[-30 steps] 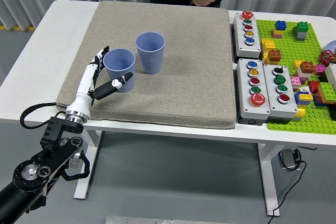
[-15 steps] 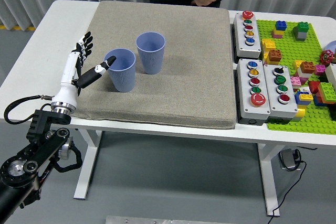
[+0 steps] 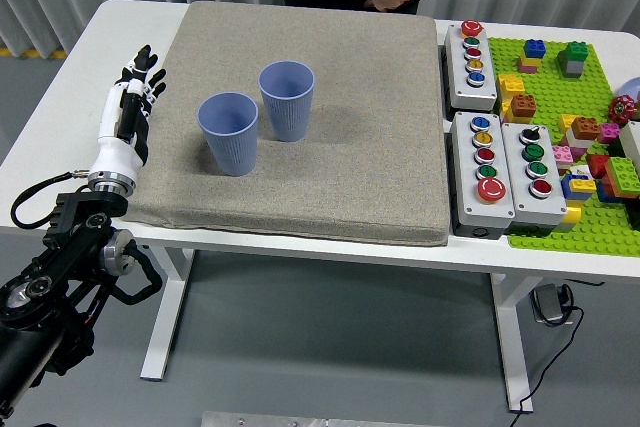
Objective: Pick cup pour cup place
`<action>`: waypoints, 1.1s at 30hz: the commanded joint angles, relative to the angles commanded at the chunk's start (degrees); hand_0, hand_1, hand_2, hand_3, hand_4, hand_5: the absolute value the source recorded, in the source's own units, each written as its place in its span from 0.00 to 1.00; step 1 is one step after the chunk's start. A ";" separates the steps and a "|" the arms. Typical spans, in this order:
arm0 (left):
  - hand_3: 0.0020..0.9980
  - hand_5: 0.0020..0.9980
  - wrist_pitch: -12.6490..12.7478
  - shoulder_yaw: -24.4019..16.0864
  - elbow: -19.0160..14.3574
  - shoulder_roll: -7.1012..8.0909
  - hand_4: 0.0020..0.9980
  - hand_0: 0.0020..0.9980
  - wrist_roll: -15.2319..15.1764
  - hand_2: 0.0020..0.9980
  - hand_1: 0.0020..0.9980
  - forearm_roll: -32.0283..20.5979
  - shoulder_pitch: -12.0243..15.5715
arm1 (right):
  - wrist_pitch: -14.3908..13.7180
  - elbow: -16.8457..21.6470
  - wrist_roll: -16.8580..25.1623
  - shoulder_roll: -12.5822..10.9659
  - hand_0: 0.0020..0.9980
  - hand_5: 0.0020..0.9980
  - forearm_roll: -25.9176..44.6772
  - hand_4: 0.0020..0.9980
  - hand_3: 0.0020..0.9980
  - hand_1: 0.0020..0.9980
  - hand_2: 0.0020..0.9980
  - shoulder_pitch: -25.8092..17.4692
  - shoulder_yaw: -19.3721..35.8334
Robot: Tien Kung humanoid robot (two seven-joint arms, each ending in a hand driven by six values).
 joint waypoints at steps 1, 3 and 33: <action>0.89 1.00 -0.21 -0.60 0.05 -0.31 0.85 0.89 -0.06 0.92 0.89 -0.43 0.01 | 0.00 0.01 -0.02 0.00 0.70 0.30 0.04 0.02 0.63 0.71 0.65 0.04 -0.01; 0.89 1.00 -0.69 -1.21 0.11 -0.68 0.85 0.89 -0.13 0.92 0.89 -1.72 0.05 | 0.00 0.02 -0.05 0.02 0.70 0.30 0.05 0.02 0.63 0.71 0.65 0.07 -0.05; 0.89 1.00 -1.12 -1.59 0.28 -1.01 0.84 0.88 -0.70 0.92 0.88 -4.71 1.07 | -0.03 0.11 -0.20 0.24 0.70 0.31 -0.11 0.02 0.63 0.71 0.66 -0.34 0.06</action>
